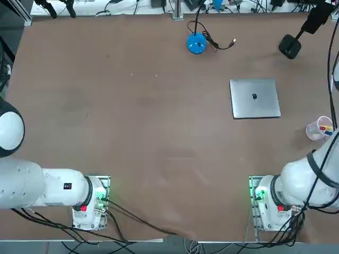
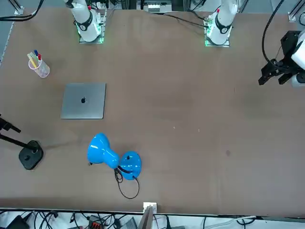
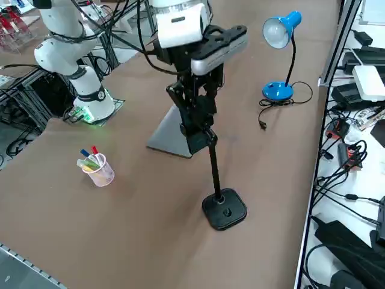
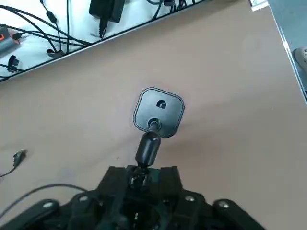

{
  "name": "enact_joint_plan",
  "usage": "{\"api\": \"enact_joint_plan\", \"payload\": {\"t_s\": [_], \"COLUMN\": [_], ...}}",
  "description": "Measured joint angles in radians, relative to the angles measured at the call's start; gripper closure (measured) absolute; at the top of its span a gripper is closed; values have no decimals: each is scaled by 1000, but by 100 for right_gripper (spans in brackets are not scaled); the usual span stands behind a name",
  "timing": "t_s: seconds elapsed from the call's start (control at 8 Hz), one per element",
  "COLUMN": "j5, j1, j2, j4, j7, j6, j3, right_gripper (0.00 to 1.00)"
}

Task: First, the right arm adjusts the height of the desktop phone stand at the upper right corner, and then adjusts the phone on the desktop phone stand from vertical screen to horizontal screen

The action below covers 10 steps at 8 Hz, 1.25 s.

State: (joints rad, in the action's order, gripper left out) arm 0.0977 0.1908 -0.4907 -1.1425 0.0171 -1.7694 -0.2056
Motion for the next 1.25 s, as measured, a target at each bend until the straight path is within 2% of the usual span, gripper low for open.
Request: {"api": "enact_joint_plan", "payload": {"t_s": [0.38,1.25], "j5": [26,27], "j1": [3,4], "j2": [-21,-58], "j4": [0,1], "j7": [10,141], "j6": [-11,-48], "j3": [0,0], "right_gripper": [42,42]}}
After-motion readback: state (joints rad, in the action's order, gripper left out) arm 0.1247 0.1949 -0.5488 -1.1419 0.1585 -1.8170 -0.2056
